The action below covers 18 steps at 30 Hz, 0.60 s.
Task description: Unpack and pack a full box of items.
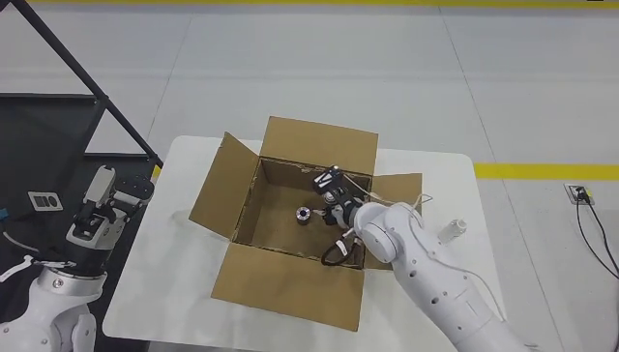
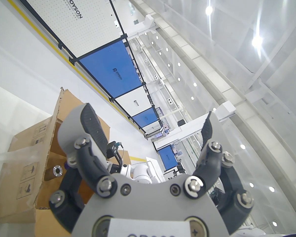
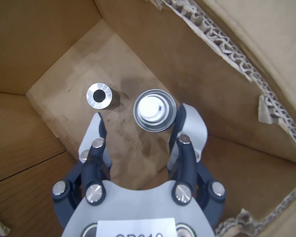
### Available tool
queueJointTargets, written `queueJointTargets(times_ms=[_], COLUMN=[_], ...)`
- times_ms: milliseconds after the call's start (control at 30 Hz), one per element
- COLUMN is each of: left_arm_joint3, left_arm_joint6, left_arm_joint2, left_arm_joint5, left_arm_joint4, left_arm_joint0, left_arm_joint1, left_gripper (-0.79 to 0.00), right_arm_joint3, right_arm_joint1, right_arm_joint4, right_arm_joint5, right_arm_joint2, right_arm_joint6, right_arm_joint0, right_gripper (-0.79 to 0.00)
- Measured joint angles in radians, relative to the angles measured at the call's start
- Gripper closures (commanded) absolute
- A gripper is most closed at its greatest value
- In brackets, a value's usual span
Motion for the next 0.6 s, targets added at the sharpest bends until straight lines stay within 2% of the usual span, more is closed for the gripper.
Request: queueJointTargets(times_ms=[233,400,533,600], left_arm_joint3=[0.000,0.000,0.000,0.000], left_arm_joint6=[0.000,0.000,0.000,0.000], left_arm_joint2=[0.000,0.000,0.000,0.000], left_arm_joint5=[0.000,0.000,0.000,0.000], left_arm_joint4=[0.000,0.000,0.000,0.000], left_arm_joint0=[0.000,0.000,0.000,0.000], left_arm_joint1=[0.000,0.000,0.000,0.000], left_gripper=[-0.785,-0.785,-0.785,-0.785], right_arm_joint3=[-0.226,-0.478,-0.751,-0.893], right_arm_joint1=[0.028,0.054,0.086,0.102], right_arm_joint4=[-0.064,-0.105,-0.169,-0.209], right_arm_joint5=[0.006,-0.008,-0.005,0.011], right_arm_joint2=[0.065,0.146,0.293,0.406], right_arm_joint6=[0.060,0.112,0.152,0.169], right_arm_joint0=[-0.101,-0.201,-0.327,-0.410], right_gripper=[-0.785,-0.785,-0.785,-0.785])
